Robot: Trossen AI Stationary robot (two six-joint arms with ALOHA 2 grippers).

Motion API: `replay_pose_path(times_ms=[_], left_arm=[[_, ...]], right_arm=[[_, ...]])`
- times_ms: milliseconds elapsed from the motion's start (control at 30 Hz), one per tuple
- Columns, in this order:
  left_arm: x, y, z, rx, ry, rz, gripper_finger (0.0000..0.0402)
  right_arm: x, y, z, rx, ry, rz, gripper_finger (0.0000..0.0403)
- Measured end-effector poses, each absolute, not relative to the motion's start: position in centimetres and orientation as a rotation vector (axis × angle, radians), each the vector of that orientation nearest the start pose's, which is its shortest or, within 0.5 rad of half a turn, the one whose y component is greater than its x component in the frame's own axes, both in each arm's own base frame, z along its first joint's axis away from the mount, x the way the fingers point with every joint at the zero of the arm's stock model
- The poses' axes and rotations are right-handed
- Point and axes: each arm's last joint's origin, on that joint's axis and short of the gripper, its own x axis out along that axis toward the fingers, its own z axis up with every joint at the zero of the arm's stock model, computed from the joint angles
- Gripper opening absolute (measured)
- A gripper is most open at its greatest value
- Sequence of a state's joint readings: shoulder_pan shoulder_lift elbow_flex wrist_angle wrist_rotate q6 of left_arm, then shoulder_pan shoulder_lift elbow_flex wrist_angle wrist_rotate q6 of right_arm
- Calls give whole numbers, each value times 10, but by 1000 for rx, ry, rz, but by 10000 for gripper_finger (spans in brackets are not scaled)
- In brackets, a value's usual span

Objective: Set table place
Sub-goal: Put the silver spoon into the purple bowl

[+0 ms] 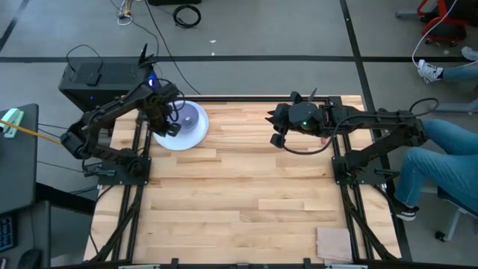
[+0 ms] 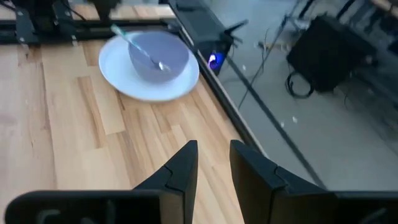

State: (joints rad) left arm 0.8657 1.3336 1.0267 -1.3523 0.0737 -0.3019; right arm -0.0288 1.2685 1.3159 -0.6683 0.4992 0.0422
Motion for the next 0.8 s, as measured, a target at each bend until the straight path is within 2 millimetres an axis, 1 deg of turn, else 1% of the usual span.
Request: replay_pose_path(times_ms=[167,267,367,467,567,800], left_arm=[[119,139,281,-910,1376,919,71],[111,128,302,-860,1283,952,70],[103,114,318,-796,1185,961,64],[98,102,329,-738,1077,942,58],[95,91,337,-688,994,910,54],[98,79,346,-593,890,821,52]], right_arm=[[254,-22,368,-54,652,-548,100],[252,-22,363,-1,687,-573,100],[247,-27,359,78,724,-628,100],[240,-40,353,165,774,-722,100],[232,-58,345,255,851,-824,100],[215,-100,315,454,1009,-984,100]])
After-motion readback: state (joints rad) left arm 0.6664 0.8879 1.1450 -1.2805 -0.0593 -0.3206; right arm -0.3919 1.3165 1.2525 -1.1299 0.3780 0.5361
